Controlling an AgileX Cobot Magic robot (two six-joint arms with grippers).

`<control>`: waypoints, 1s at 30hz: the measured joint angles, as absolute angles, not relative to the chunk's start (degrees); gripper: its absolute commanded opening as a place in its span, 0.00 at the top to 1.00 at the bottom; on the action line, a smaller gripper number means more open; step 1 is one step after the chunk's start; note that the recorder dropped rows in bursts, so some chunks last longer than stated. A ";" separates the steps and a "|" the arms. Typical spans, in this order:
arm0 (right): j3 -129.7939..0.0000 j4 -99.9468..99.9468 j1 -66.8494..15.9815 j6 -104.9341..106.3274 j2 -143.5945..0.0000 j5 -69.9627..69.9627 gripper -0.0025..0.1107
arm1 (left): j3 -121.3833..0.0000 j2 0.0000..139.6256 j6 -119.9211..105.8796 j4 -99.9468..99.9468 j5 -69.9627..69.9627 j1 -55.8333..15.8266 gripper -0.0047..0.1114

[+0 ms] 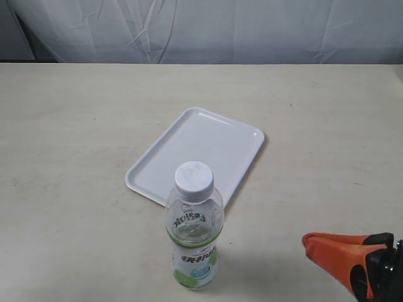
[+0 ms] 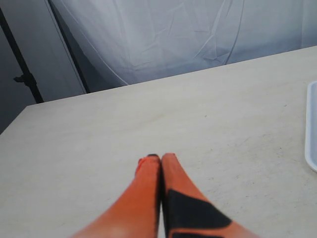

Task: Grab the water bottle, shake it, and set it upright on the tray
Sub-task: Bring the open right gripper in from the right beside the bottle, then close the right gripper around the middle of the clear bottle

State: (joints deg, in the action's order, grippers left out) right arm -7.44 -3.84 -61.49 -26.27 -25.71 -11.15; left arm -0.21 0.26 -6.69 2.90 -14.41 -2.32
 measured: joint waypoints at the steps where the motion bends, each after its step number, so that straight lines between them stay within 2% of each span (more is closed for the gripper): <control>1: -7.44 -4.07 -62.48 -26.27 -26.38 -11.15 0.98 | -0.21 0.26 -6.69 2.90 -14.41 -2.32 0.96; 3: -7.44 -5.74 -64.63 -26.14 -28.25 -10.99 0.95 | -0.21 0.26 -6.69 2.90 -14.41 -2.32 0.96; 5: -7.44 -7.41 -66.47 -26.12 -30.02 -10.28 0.82 | -0.21 0.26 -6.69 2.90 -14.41 -2.32 0.96; 7: -7.44 -9.56 -68.01 -26.01 -32.10 -9.32 0.63 | -0.21 0.26 -6.69 2.90 -14.41 -2.32 0.96; 10: -7.44 -13.08 -69.24 -25.90 -35.24 -8.03 0.26 | -0.21 0.26 -6.69 2.90 -14.41 -2.32 0.96; 11: -7.44 -14.00 -69.39 -25.90 -36.10 -7.46 0.19 | -0.21 0.26 -6.69 2.90 -14.41 -2.32 0.96; 13: -7.44 -16.11 -69.51 -25.90 -38.19 -5.42 0.18 | -0.21 0.26 -6.69 2.90 -14.41 -2.32 0.96; 17: -7.44 -18.15 -69.51 -25.90 -42.16 -0.31 0.30 | -0.21 0.26 -6.69 2.90 -14.41 -2.32 0.96; 19: -7.44 -18.40 -69.51 -25.90 -44.00 2.75 0.33 | -0.21 0.26 -6.69 2.90 -14.41 -2.32 0.96; 23: -7.44 -18.63 -69.51 -25.90 -47.86 8.59 0.28 | -0.21 0.26 -6.69 2.90 -14.41 -2.32 0.96; 30: -7.44 -18.99 -69.54 -23.90 -55.71 14.54 0.27 | -0.21 0.26 -6.69 2.90 -14.41 -2.32 0.96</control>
